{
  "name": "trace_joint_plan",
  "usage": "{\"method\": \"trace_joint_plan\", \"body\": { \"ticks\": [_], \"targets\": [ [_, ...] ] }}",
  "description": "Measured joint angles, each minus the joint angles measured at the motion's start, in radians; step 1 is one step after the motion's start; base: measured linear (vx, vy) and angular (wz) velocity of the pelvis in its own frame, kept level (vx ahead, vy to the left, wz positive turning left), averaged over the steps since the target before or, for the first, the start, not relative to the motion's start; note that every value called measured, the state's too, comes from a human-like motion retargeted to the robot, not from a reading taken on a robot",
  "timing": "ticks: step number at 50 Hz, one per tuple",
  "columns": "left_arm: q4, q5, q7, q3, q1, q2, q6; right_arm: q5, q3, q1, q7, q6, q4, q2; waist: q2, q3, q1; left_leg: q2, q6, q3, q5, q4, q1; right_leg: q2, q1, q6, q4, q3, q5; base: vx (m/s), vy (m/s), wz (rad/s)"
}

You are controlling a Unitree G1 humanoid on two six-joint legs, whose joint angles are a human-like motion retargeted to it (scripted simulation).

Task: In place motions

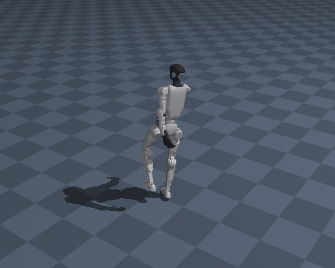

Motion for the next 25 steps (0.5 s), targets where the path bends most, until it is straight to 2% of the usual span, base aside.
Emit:
{"method": "trace_joint_plan", "body": {
  "ticks": [5,8,10,11,14,17,21,25],
  "targets": [
    [-0.031,-0.001,0.058,-0.010,-0.039,0.007,0.026,-0.024,0.017,0.110,0.015,0.016,0.084,-0.009,0.053,-0.038,-0.056,-0.004,-0.060,-0.069,0.053,-0.460,0.261,0.063,0.012,0.008,-0.009,-0.036,-0.012,0.06,0.10,0.28],
    [-0.049,0.014,0.089,-0.036,-0.053,0.017,0.030,-0.042,0.015,0.172,0.017,0.024,0.123,-0.014,0.083,-0.039,-0.089,0.017,-0.060,-0.048,-0.074,-0.686,0.409,0.101,0.024,0.012,-0.007,-0.047,-0.021,0.00,0.18,0.15],
    [-0.058,0.027,0.103,-0.052,-0.063,0.020,0.031,-0.048,0.008,0.204,0.021,0.030,0.152,-0.022,0.098,-0.035,-0.108,0.016,-0.025,-0.030,-0.099,-0.796,0.470,0.114,0.035,0.019,-0.008,-0.046,-0.023,-0.06,0.19,0.12],
    [-0.061,0.035,0.105,-0.057,-0.068,0.020,0.032,-0.049,0.002,0.217,0.021,0.034,0.165,-0.027,0.104,-0.037,-0.123,0.017,-0.032,-0.040,-0.083,-0.832,0.480,0.115,0.035,0.025,-0.009,-0.050,-0.024,-0.09,0.21,0.29],
    [-0.065,0.054,0.104,-0.077,-0.092,0.023,0.029,-0.054,-0.020,0.252,0.026,0.043,0.189,-0.045,0.112,-0.048,-0.168,0.026,-0.062,-0.041,-0.066,-0.872,0.474,0.106,0.023,0.041,-0.006,-0.077,-0.026,-0.15,0.25,0.58],
    [-0.058,0.045,0.107,-0.111,-0.125,0.031,0.028,-0.042,-0.043,0.303,0.031,0.047,0.187,-0.063,0.099,-0.042,-0.169,0.001,-0.028,-0.089,-0.074,-0.852,0.451,0.086,0.019,0.054,0.001,-0.096,-0.022,-0.13,0.20,0.22],
    [-0.053,0.009,0.111,-0.116,-0.166,0.031,0.031,-0.015,-0.069,0.365,0.043,0.059,0.185,-0.081,0.063,-0.019,-0.120,-0.025,0.004,-0.069,-0.094,-0.839,0.476,0.057,0.029,0.062,0.030,-0.084,-0.022,-0.10,0.19,-0.42],
    [-0.019,-0.066,0.130,-0.112,-0.217,0.016,0.022,-0.043,-0.125,0.416,0.041,0.067,0.172,-0.087,0.056,-0.012,-0.100,-0.039,0.041,-0.069,-0.108,-0.850,0.506,0.036,0.015,0.073,0.111,-0.066,-0.037,-0.10,0.18,-0.45]
  ]
}}
